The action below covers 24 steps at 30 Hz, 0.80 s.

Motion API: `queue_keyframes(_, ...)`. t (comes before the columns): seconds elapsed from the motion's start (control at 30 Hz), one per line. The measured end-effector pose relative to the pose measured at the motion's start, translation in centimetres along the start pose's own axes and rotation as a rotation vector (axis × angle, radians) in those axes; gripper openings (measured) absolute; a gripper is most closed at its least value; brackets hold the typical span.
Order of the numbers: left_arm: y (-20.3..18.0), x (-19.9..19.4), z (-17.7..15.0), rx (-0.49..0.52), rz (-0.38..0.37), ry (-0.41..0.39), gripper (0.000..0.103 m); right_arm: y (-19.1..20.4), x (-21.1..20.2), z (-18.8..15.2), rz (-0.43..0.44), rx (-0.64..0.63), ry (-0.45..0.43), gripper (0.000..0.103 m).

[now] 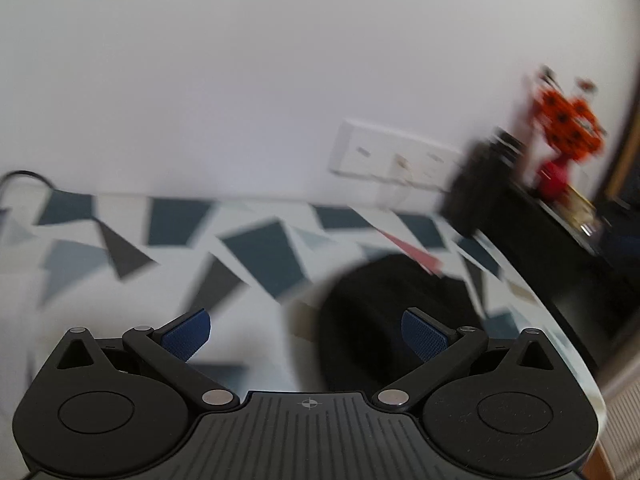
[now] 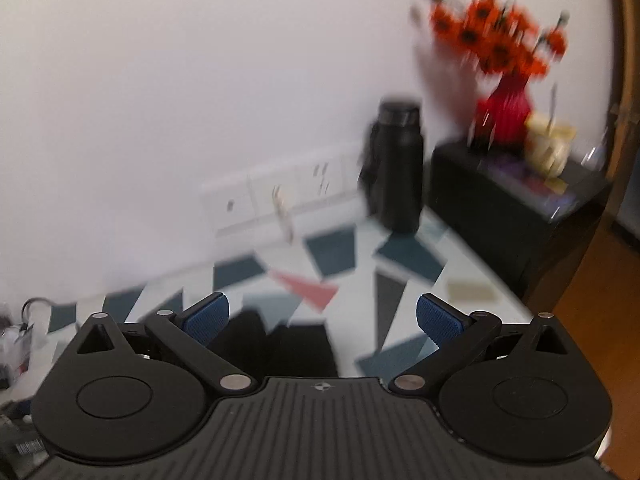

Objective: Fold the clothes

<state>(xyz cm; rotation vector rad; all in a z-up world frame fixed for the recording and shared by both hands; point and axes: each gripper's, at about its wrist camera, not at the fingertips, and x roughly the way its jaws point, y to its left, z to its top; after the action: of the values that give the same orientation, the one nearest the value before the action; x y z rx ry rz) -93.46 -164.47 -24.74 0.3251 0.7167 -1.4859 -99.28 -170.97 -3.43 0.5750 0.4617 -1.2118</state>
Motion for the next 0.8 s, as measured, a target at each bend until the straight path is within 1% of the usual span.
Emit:
queue_keyframes(0.1, -1.2, 1.0, -2.0, 0.004, -0.023, 0.063, 0.102, -1.3, 2.2, -1.1, 0.086, 0.1, 0.033, 0.103)
queue_keyframes(0.17, -1.9, 1.8, -2.0, -0.027, -0.037, 0.081, 0.102, -2.0, 3.9, -2.1, 0.1, 0.089, 0.075, 0.102)
queue_keyframes(0.2, -2.3, 2.2, -1.8, -0.043, -0.046, 0.087, 0.102, -2.3, 4.8, -2.6, 0.105, 0.081, 0.096, 0.1)
queue_keyframes(0.23, -2.9, 2.8, -1.6, -0.049, -0.059, 0.098, 0.102, -2.8, 5.6, -2.8, 0.115, 0.076, 0.11, 0.09)
queue_keyframes(0.3, -4.6, 4.4, -1.2, -0.026, -0.071, 0.136, 0.1, -3.8, 7.3, -3.3, 0.135, 0.067, 0.137, 0.079)
queue_keyframes(0.33, -5.4, 5.3, -1.1, -0.01, -0.065, 0.16, 0.094, -4.3, 8.2, -3.6, 0.145, 0.063, 0.15, 0.079)
queue_keyframes(0.37, -6.3, 6.2, -1.0, 0.003, -0.049, 0.186, 0.091, -4.8, 9.0, -3.8, 0.155, 0.058, 0.163, 0.078)
queue_keyframes(0.4, -7.1, 7.1, -1.0, 0.006, -0.042, 0.214, 0.084, -5.4, 9.9, -4.1, 0.165, 0.053, 0.177, 0.072)
queue_keyframes(0.43, -7.8, 7.8, -1.2, 0.004, -0.041, 0.242, 0.076, -5.9, 10.7, -4.3, 0.175, 0.049, 0.19, 0.069)
queue_keyframes(0.5, -9.0, 9.0, -1.5, 0.004, -0.05, 0.272, 0.071, -6.2, 12.4, -4.9, 0.205, 0.043, 0.238, 0.07)
queue_keyframes(0.57, -10.2, 9.7, -1.7, 0.045, -0.034, 0.273, 0.048, -6.1, 14.0, -5.5, 0.213, 0.018, 0.277, 0.07)
queue_keyframes(0.6, -10.6, 9.8, -1.7, 0.07, -0.021, 0.273, 0.025, -6.1, 14.5, -5.8, 0.221, 0.009, 0.289, 0.07)
queue_keyframes(0.63, -10.9, 9.8, -1.5, 0.086, -0.013, 0.277, 0.013, -6.0, 15.1, -6.0, 0.231, 0.001, 0.3, 0.07)
queue_keyframes(0.67, -10.8, 9.7, -1.3, 0.08, -0.016, 0.273, 0.009, -5.9, 15.6, -6.3, 0.241, -0.007, 0.312, 0.07)
queue_keyframes(0.73, -9.9, 9.0, -0.6, 0.024, -0.044, 0.253, 0.008, -5.7, 16.6, -6.8, 0.266, -0.019, 0.331, 0.069)
queue_keyframes(0.77, -9.4, 8.5, -0.3, -0.008, -0.044, 0.236, 0.007, -5.5, 16.9, -6.9, 0.281, -0.023, 0.339, 0.068)
queue_keyframes(0.8, -8.8, 8.0, 0.0, -0.036, -0.026, 0.209, 0.007, -5.4, 17.2, -6.9, 0.292, -0.028, 0.338, 0.064)
